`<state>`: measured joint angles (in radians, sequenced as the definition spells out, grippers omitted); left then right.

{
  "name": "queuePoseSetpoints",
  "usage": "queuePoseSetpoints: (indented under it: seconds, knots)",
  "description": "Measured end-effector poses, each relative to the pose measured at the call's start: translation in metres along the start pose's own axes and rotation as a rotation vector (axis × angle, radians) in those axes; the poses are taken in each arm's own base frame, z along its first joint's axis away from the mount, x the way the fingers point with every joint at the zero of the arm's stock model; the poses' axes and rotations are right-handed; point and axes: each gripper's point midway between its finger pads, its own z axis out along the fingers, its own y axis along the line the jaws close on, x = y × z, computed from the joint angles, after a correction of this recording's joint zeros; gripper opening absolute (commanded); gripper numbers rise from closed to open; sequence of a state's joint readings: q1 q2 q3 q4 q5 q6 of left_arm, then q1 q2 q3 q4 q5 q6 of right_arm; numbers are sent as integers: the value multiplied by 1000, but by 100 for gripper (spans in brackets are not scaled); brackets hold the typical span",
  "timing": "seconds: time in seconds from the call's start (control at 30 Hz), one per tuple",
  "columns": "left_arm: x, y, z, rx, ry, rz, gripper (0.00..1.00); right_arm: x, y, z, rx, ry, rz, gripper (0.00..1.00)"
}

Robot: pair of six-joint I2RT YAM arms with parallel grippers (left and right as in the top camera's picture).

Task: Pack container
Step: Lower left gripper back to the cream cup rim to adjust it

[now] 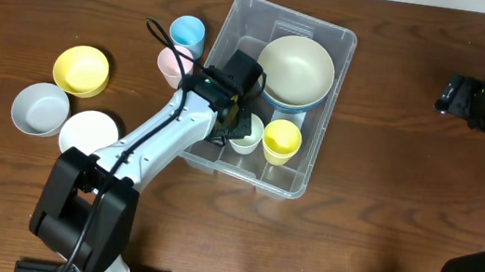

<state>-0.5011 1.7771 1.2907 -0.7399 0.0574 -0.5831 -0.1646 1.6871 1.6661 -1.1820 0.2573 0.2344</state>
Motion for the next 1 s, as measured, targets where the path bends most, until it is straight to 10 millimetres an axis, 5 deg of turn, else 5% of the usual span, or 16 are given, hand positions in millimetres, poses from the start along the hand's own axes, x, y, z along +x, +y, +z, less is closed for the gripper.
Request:
queuePoseSetpoints:
  seconds: [0.3, 1.0]
  knots:
    - [1, 1, 0, -3, 4, 4, 9, 0, 0, 0, 0, 0, 0, 99]
    - [18, 14, -1, -55, 76, 34, 10, 0, 0, 0, 0, 0, 0, 99]
